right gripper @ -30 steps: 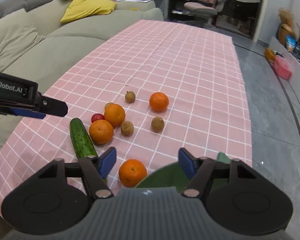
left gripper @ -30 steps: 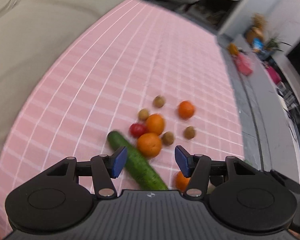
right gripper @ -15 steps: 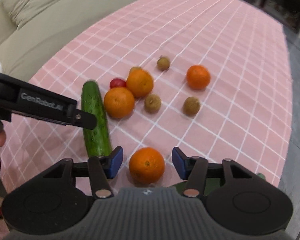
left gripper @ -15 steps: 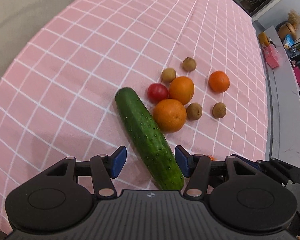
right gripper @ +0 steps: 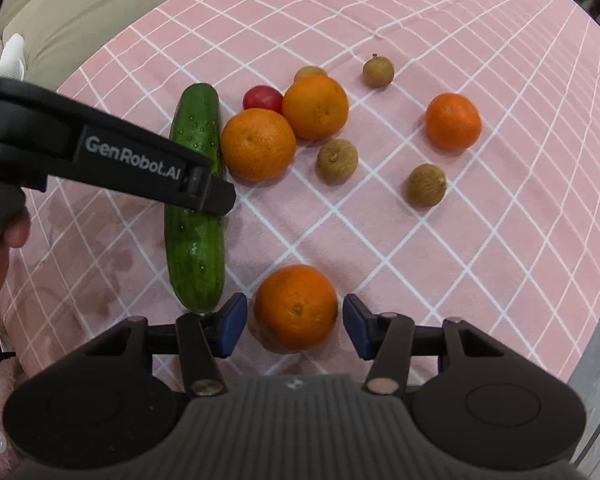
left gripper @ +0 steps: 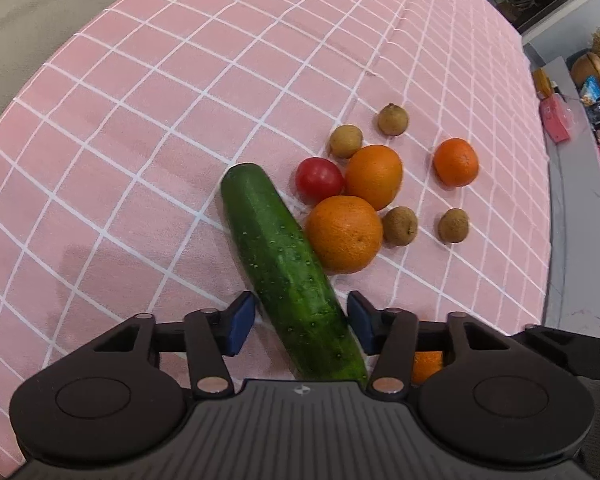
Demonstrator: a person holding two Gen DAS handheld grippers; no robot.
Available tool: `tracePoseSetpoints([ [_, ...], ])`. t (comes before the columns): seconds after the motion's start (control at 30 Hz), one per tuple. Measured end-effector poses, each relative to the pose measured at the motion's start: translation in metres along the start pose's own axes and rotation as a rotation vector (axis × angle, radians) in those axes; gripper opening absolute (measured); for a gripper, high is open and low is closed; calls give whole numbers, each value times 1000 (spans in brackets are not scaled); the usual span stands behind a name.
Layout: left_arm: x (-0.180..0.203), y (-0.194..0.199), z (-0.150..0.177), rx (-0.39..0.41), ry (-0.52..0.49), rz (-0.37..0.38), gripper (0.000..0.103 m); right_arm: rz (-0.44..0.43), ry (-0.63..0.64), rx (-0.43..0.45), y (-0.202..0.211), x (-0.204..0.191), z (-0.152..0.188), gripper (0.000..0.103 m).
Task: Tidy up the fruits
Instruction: 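Grasp the cucumber with the left tool while the right tool grasps the orange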
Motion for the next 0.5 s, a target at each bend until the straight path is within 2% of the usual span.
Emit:
tracePoseSetpoints([
  [0.23,-6,6,-1,-26,0,6,49,23,-29,10,-4,-1,0,43],
  [0.43,-14,19,3,-76,-101,-58,40,-44,-39,71,7,-19,-5,43],
  [0.5,-16,27,2,-70,-141,-75,37,-60,-39,81,7,-27,-7,43],
])
Point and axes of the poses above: each gripper's, at about its wrist camera, not at the fingertips, and y roughly against the way its jaws point, x to its right, z to its underside, the point moved 4 cm from there along -y, roughly the way its jaws point, and after that the axes turned 9 degrees about y, right-handed, at the moved point
